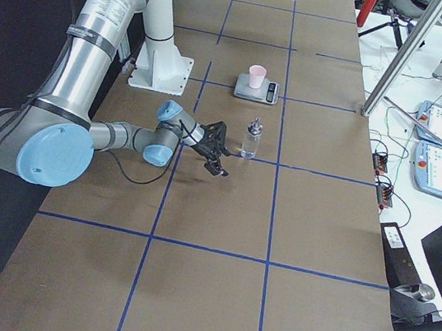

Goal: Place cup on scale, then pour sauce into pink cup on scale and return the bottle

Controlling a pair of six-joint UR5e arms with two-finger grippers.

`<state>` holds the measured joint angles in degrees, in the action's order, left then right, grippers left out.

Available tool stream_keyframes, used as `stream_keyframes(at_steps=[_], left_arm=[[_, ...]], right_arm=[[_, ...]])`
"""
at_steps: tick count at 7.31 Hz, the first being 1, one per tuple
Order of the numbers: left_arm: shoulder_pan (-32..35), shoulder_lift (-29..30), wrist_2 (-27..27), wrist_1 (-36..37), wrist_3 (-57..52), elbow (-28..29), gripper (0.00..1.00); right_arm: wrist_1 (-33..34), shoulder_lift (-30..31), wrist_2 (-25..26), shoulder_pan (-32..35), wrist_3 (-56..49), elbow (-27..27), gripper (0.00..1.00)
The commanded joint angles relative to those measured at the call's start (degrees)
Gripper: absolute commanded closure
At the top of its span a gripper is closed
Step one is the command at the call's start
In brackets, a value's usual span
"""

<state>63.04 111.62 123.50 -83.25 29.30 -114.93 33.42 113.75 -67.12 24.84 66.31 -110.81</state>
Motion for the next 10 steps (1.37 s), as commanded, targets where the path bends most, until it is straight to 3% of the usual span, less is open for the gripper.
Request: stream_keyframes(at_steps=[1,2,3,4,5,6,7,8,9,10], left_arm=[[0.7,-1.7,0.1,0.2,-3.3,0.1,0.29],[3.8,-2.5,0.3,0.1,-9.6,1.8,0.29],[8.5,-3.0,4.3,0.0,-16.7,5.6,0.29],[13.8,-3.7,7.6,-0.4,-25.6,10.6,0.29],[19.7,-3.6,7.7,-0.7,-36.1,17.0,0.29],[23.2,-3.7,7.7,-0.7,-41.9,20.6,0.20],[24.8,-3.0,7.3,0.3,-42.0,23.8,0.00],[25.3,-3.9,7.5,0.1,-42.3,26.6,0.00],[25.2,-4.7,7.6,0.4,-42.3,27.7,0.00],[25.2,-6.6,7.9,0.2,-42.3,27.0,0.00]], right_arm=[[0.4,-1.4,-24.0,20.0,-13.8,0.9,0.00],[1.5,-4.6,-35.2,29.9,-18.7,5.2,0.00],[6.9,-10.2,-46.0,39.9,-28.4,9.9,0.00],[14.1,-14.2,-50.3,45.4,-36.8,12.4,0.00],[20.7,-17.0,-51.4,50.7,-47.0,14.5,0.00],[27.1,-18.9,-54.2,54.3,-55.0,16.2,0.00],[36.4,-21.3,-60.5,58.9,-56.3,16.7,0.00],[47.2,-23.3,-67.0,60.7,-56.5,16.5,0.00],[56.1,-24.3,-69.0,61.9,-56.9,15.6,0.00],[58.3,-23.8,-69.1,62.2,-59.3,14.0,0.00]])
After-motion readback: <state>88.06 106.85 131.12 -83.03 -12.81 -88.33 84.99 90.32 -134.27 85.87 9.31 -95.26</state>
